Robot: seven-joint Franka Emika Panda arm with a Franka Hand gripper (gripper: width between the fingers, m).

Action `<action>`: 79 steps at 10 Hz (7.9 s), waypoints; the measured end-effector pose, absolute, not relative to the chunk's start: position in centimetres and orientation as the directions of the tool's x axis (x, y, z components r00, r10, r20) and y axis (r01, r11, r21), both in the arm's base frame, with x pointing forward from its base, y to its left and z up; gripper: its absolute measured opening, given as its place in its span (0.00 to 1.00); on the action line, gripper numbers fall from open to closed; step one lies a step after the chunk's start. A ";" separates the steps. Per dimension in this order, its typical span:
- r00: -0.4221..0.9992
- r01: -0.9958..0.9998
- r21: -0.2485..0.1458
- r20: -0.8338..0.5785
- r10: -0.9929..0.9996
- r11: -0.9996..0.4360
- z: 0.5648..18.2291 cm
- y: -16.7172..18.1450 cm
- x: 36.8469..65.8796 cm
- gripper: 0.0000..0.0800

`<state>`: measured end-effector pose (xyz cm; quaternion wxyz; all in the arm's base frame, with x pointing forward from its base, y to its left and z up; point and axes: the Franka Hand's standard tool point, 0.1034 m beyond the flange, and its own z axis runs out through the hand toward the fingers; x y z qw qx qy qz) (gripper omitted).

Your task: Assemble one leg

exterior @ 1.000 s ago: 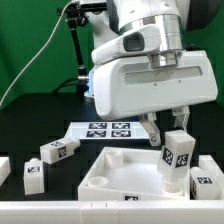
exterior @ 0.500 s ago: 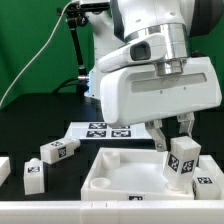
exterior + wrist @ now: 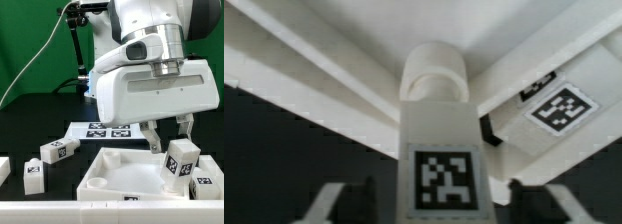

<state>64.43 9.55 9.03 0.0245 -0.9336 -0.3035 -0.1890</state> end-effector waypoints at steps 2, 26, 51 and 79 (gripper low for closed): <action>0.744 0.575 0.070 0.368 0.557 -0.815 9.0 9.5 64.4 0.78; 0.928 0.372 -0.023 0.004 0.372 -0.928 12.6 11.1 65.1 0.81; 0.942 -0.295 -0.195 0.103 -0.319 -0.935 9.3 10.5 65.4 0.36; 0.924 0.322 -0.047 0.232 0.304 -0.945 9.2 10.0 65.9 0.36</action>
Offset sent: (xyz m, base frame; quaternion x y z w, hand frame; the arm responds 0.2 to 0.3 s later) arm -0.0074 -0.0072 0.0079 -0.0194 -0.0018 -0.0099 0.9998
